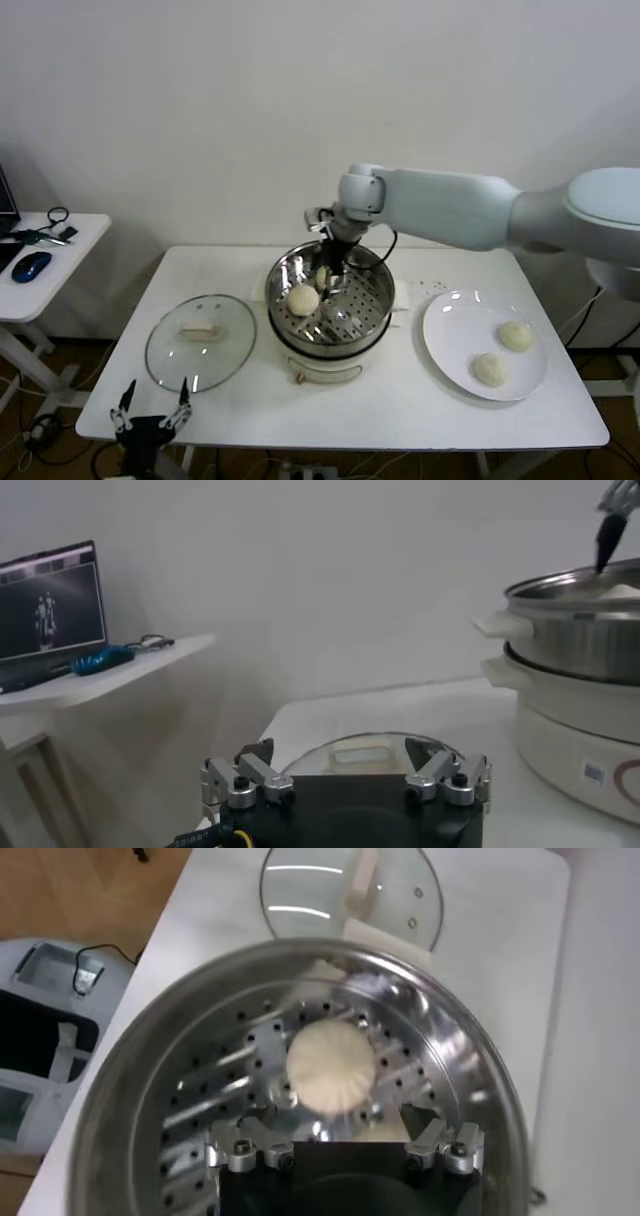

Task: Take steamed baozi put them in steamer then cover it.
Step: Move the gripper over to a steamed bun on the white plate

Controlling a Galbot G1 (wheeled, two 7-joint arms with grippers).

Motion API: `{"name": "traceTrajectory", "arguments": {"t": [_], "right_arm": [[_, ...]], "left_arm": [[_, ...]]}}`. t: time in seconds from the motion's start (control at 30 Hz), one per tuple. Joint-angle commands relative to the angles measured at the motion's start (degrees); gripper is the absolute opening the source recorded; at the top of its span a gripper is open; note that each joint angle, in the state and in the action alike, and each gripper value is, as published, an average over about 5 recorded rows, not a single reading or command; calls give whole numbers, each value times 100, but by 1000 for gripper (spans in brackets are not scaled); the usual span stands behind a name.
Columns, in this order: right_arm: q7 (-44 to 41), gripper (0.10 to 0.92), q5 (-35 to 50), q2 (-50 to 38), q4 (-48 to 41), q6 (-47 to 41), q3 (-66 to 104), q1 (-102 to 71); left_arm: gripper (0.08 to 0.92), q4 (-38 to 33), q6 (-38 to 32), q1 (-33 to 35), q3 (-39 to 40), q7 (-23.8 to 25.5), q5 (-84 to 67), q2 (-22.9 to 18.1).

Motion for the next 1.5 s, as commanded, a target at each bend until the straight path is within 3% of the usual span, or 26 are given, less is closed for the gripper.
{"name": "traceTrajectory", "arguments": {"t": [0.03,0.37,0.67,1.0,1.5], "right_arm": [[-376,823,22,-1687,921,197,-303,932],[-659,823,-1403,-3538,1682,497,-211,637],[-742,823,-2715,-4524,1603,586,983,-1368],[-784,823,-3571,-4498,1098,758,2278,-2953],[-726,823,-3980,-4062,536,880,2728,-3666]], "left_arm": [[823,-26,38,-66,50,12,37,-44],[823,-27,2,45,8,1,12,21],[823,-89,22,107,-4,8,60,-26],[823,-81,31,155,-45,-7,79,-80],[823,73,12,172,-98,-24,67,-115]]}}
